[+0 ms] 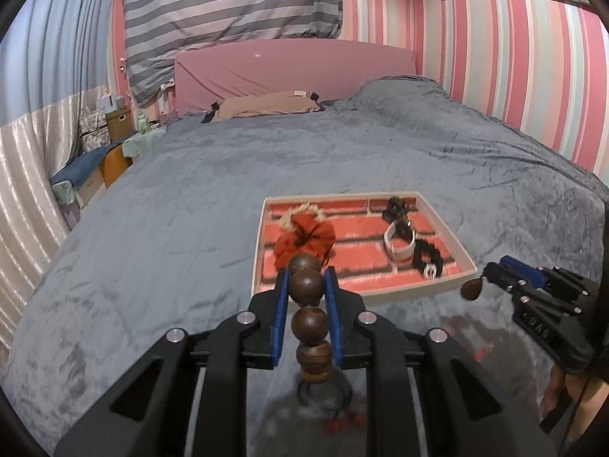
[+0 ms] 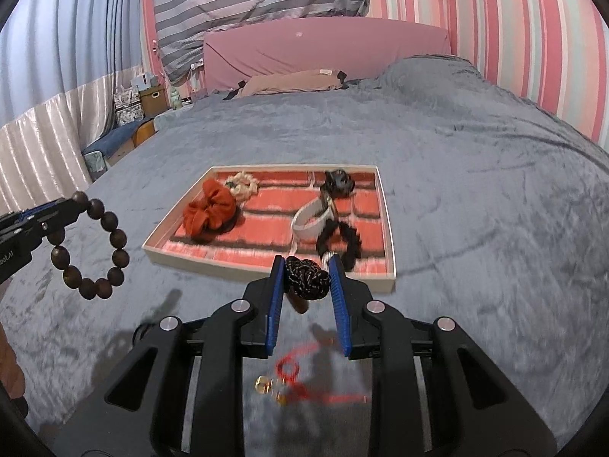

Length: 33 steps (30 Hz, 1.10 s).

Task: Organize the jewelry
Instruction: 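Lift and carry the bead bracelet and braided pendant over the tray with both tools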

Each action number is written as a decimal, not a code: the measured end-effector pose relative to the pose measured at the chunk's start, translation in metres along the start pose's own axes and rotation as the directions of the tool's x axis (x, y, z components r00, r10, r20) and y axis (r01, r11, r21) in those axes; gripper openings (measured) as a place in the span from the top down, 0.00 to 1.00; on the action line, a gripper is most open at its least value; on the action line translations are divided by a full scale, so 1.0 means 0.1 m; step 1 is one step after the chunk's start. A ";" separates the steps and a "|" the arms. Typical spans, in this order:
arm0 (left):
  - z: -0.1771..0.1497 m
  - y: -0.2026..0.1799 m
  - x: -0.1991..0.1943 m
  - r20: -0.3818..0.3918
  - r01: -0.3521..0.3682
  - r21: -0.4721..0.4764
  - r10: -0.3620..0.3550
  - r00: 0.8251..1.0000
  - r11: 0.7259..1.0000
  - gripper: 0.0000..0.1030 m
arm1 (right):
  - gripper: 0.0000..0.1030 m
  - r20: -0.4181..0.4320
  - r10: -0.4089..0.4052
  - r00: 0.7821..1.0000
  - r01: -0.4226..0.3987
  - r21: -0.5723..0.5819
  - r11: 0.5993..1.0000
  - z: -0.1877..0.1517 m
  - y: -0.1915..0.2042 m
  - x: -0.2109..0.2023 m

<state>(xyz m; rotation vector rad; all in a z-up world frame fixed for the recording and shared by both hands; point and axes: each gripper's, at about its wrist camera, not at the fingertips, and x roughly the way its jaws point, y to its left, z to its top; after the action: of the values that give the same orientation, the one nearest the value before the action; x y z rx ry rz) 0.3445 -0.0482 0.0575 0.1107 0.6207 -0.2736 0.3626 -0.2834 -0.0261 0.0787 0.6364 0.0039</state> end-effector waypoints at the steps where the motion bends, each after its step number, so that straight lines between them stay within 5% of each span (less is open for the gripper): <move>1: 0.05 -0.02 0.05 0.001 0.002 0.003 -0.002 1.000 1.000 0.81 | 0.76 0.002 -0.003 1.000 0.003 -0.004 1.000 0.05 0.00 0.05; 12: 0.37 -0.13 0.92 -0.047 0.041 -0.016 -0.042 0.998 0.999 0.81 | 0.76 -0.028 -0.020 0.999 0.020 0.009 1.000 0.37 -0.17 0.71; 33: -0.08 0.28 1.95 -0.209 -0.089 -0.009 0.085 0.974 0.996 0.81 | 0.77 -0.161 -0.099 0.982 0.102 0.013 0.995 0.10 -0.44 1.52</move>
<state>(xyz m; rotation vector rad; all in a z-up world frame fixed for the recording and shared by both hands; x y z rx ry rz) 0.5003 -0.0631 -0.0631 0.1496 0.8250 -0.1726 0.4898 -0.3240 -0.1118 0.0666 0.8006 -0.0949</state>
